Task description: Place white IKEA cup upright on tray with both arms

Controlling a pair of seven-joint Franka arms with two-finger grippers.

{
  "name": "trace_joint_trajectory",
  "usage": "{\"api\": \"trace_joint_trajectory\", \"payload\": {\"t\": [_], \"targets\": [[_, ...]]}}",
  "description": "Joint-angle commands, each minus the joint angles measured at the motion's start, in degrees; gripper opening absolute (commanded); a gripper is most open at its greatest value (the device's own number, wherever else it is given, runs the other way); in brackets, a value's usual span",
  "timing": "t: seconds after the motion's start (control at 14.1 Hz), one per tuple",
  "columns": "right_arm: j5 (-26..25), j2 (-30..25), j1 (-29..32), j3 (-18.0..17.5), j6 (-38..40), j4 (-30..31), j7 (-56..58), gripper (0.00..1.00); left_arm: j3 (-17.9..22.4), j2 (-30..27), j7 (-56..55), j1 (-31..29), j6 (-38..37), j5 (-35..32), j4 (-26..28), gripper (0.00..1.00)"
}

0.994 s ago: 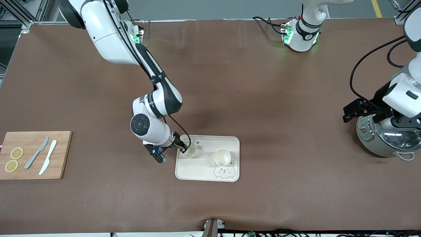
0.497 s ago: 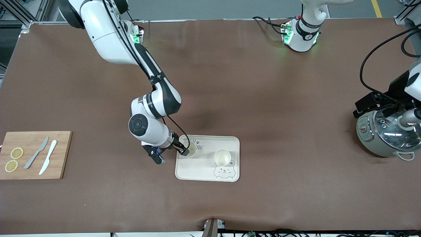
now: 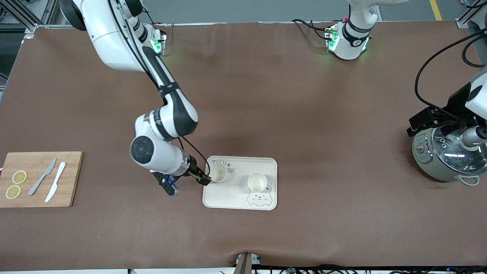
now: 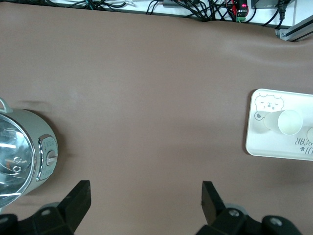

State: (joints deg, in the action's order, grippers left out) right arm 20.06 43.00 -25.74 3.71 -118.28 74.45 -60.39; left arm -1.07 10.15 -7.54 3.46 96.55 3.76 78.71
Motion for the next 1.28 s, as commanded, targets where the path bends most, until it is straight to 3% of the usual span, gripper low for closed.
{"api": "trace_joint_trajectory", "payload": {"t": [0.0,0.36,0.71,0.85,0.99,1.21], "targets": [[0.68,-0.81,3.58,-0.46,9.79,-5.43,-0.52,1.0,-0.24,-1.1,-0.9,-0.2,0.22,0.81,1.1,1.0],[-0.81,-4.58,4.65,3.4,14.13,-6.86,0.0,1.0,0.02,-0.75,-0.8,-0.21,0.22,4.13,0.57,1.0],[-1.6,-9.15,6.41,4.2,14.3,-5.2,8.96,1.0,-0.16,-0.57,0.24,-0.2,0.92,0.21,0.48,1.0],[-6.07,-11.96,6.41,4.2,14.3,-2.83,15.27,1.0,-0.16,-0.49,0.51,-0.21,1.01,-1.29,0.57,1.0],[-6.53,-13.89,7.19,4.2,15.79,-1.24,16.96,1.0,-0.24,-0.48,5.84,-0.12,1.01,-4.71,0.48,1.0],[-6.61,-15.83,9.21,4.2,19.83,-0.89,20.65,1.0,-0.24,-0.4,5.37,-0.12,0.92,-3.68,0.48,1.0]]}}
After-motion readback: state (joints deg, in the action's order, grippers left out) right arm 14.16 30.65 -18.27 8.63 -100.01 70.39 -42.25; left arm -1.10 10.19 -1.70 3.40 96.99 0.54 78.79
